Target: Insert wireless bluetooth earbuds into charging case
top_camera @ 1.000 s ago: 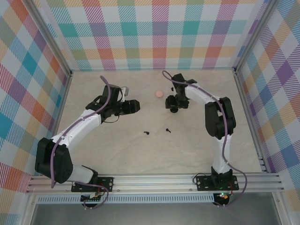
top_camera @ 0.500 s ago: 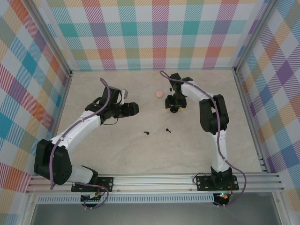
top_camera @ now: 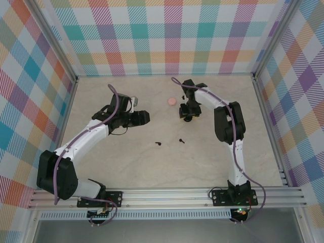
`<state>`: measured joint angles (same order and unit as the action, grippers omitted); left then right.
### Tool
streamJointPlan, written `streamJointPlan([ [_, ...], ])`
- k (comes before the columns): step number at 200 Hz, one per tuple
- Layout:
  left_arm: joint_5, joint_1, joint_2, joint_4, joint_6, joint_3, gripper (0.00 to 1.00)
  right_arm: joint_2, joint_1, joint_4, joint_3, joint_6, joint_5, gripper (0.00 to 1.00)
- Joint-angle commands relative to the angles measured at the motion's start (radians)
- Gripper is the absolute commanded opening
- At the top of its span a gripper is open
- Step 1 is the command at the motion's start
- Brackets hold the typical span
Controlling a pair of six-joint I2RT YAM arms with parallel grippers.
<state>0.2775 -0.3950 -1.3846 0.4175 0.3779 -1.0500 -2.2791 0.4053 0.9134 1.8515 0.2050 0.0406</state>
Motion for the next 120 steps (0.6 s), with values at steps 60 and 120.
streamJointPlan([
  [60,0.019,-0.004,-0.010,0.002,0.021,0.005,0.65,0.010,0.127,-0.047,-0.019,-0.159,-0.093,0.52],
  [120,0.025,-0.004,-0.017,-0.009,0.025,0.014,0.65,0.001,0.175,-0.056,-0.022,-0.180,-0.116,0.54],
])
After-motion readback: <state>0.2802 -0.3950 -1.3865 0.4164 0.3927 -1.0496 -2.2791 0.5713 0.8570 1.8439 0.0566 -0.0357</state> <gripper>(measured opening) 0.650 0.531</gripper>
